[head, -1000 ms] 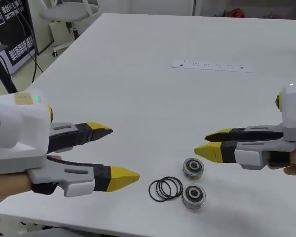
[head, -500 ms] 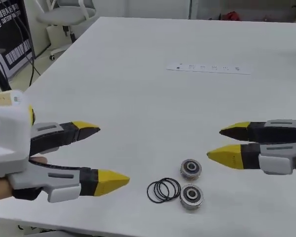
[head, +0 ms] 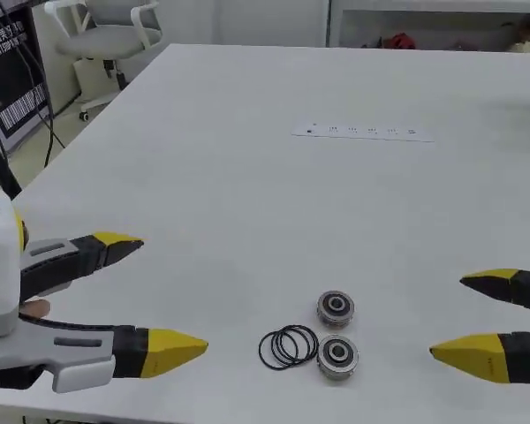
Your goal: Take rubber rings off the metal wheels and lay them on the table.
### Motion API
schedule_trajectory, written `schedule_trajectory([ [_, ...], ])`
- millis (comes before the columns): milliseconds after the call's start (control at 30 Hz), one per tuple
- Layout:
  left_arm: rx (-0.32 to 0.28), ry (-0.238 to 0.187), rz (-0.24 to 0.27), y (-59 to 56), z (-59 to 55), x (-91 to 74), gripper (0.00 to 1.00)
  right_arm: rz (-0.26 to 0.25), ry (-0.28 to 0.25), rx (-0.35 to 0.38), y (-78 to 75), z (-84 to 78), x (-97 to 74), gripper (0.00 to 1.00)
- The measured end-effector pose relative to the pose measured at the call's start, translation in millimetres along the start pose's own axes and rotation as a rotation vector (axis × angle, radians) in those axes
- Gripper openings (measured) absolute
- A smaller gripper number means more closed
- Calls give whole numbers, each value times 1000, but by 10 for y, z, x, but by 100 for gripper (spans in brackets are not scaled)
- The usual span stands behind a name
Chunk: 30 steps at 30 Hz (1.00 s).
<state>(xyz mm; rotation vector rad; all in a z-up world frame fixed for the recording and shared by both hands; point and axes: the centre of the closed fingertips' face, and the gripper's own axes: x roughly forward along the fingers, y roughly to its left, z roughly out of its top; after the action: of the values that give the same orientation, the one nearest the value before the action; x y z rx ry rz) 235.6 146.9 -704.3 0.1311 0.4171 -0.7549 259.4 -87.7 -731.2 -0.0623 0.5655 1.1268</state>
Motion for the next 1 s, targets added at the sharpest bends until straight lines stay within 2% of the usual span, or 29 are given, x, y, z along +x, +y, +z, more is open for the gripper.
schedule_trajectory([
  [133,-19,13,9,21,-73,-11,93,-34,38,21,-36,-173,-17,82],
  [300,-82,14,16,43,-153,-10,100,-64,60,60,-56,-342,-44,91],
  [500,-111,41,19,18,-255,3,100,-100,103,79,-82,-537,-77,99],
  [700,-121,64,11,-38,-323,32,100,-127,143,83,-103,-669,-109,100],
  [1000,-103,89,-13,-118,-346,88,100,-135,153,79,-58,-706,-96,100],
])
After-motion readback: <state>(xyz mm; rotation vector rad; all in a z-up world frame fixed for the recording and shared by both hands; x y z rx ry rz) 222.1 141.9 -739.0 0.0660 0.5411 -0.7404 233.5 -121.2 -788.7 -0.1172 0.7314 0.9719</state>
